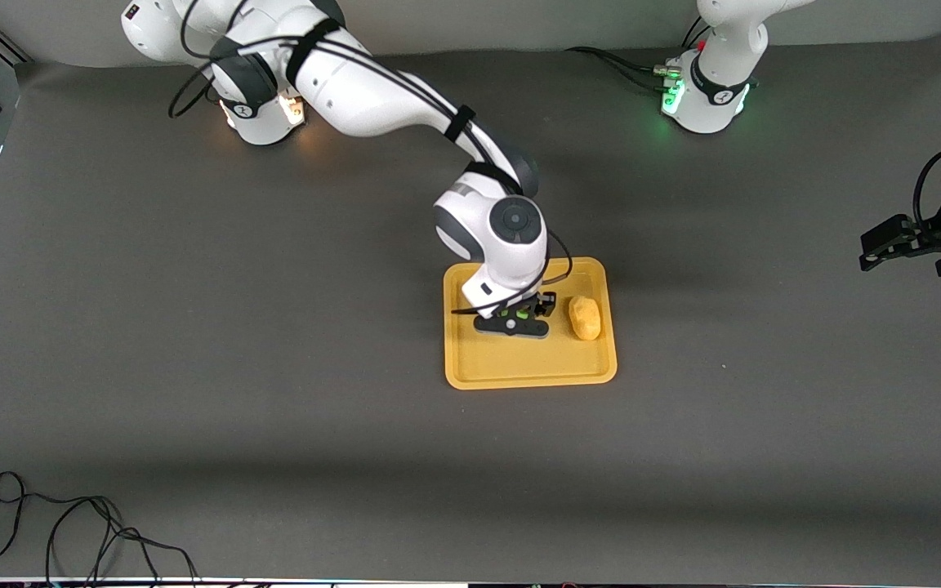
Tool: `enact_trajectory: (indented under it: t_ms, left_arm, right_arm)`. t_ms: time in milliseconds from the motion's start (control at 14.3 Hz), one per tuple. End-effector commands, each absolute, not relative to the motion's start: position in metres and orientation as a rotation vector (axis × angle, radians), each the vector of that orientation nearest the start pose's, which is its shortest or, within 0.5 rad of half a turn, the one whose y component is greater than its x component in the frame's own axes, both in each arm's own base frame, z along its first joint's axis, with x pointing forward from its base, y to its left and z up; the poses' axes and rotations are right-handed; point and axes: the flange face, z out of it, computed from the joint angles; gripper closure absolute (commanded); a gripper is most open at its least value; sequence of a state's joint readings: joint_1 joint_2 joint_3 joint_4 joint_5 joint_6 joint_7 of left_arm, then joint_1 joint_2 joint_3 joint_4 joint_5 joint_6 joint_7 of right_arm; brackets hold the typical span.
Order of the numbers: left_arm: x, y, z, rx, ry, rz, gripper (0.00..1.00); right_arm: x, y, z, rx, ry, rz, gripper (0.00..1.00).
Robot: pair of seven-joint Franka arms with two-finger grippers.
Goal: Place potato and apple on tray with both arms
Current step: 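Lower the green apple onto the tray beside the potato with the right gripper, then open the right gripper and lift it away from the apple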
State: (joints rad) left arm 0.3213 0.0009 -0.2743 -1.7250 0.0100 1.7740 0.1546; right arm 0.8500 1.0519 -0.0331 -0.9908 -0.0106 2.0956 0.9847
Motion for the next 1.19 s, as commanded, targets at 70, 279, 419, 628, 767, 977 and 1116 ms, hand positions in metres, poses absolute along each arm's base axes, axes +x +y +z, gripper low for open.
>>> enact_trajectory:
  t_ms: [70,279,419,628,767,977,1116]
  left_arm:
    - [0.563,0.018,0.578,-3.140,0.201,-0.025,0.00]
    - [0.565,0.020,0.583,-3.138,0.201,-0.042,0.00]
    - [0.565,0.020,0.584,-3.139,0.201,-0.047,0.00]
    - [0.566,0.020,0.587,-3.136,0.201,-0.059,0.00]
    - [0.566,0.021,0.588,-3.135,0.209,-0.068,0.00]
    - [0.565,0.019,0.588,-3.135,0.216,-0.059,0.00]
    - [0.566,0.020,0.588,-3.136,0.216,-0.066,0.00]
  right_arm:
    - [0.530,0.593,0.205,-3.103,0.222,-0.152,0.49]
    - [0.532,0.592,0.194,-3.096,0.213,-0.182,0.45]
    - [0.534,0.591,0.187,-3.095,0.213,-0.188,0.09]
    - [0.546,0.583,0.224,-3.091,0.238,-0.212,0.00]
    - [0.548,0.577,0.280,-3.113,0.257,-0.200,0.00]
    - [0.542,0.559,0.389,-3.120,0.276,-0.191,0.00]
    - [0.545,0.526,0.452,-3.136,0.335,-0.162,0.00]
